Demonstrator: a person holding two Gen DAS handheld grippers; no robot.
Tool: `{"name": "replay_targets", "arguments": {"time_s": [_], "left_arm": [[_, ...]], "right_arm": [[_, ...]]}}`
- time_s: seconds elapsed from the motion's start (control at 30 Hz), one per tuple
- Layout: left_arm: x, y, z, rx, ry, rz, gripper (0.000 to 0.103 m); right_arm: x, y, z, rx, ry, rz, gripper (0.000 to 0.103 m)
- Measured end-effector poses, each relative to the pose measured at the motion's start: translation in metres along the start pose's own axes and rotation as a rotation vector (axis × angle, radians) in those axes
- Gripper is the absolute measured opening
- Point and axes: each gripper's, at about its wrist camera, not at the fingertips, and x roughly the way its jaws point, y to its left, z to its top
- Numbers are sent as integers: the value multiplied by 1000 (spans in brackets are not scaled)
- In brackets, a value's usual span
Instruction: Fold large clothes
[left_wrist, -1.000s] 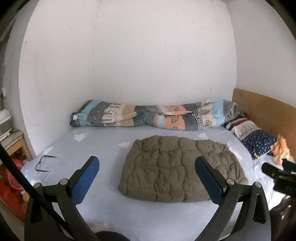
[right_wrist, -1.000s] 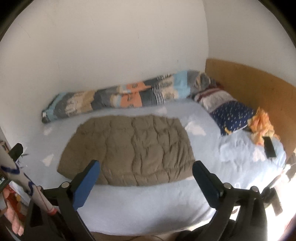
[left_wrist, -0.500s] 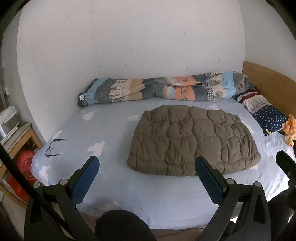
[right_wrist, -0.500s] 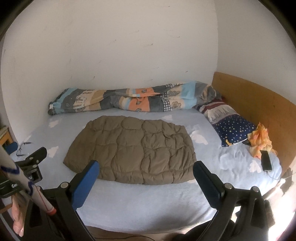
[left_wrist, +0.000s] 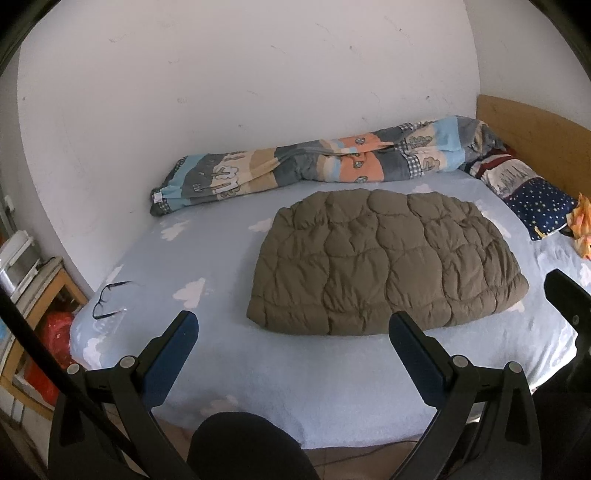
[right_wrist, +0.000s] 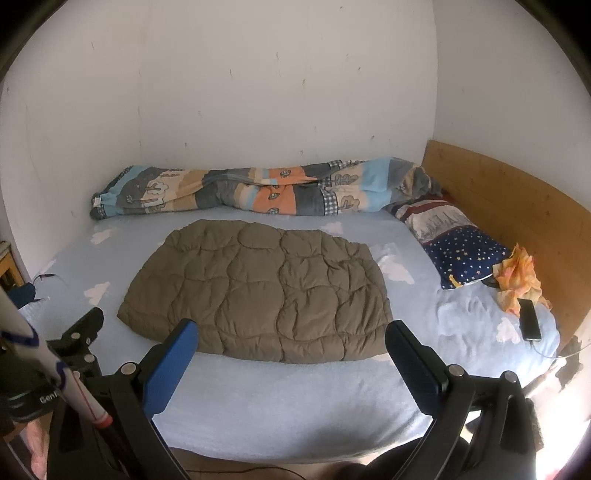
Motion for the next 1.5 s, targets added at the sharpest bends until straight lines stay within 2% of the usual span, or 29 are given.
{"name": "replay_targets", "arguments": {"time_s": [0.47, 1.5], "left_arm": [[12, -2, -2, -5, 32, -16, 103], [18, -4, -9, 1, 37, -21, 103]], "right_arm": [[15, 3, -6, -6, 36, -2, 103], [32, 7, -15, -9, 87, 3, 103]]}}
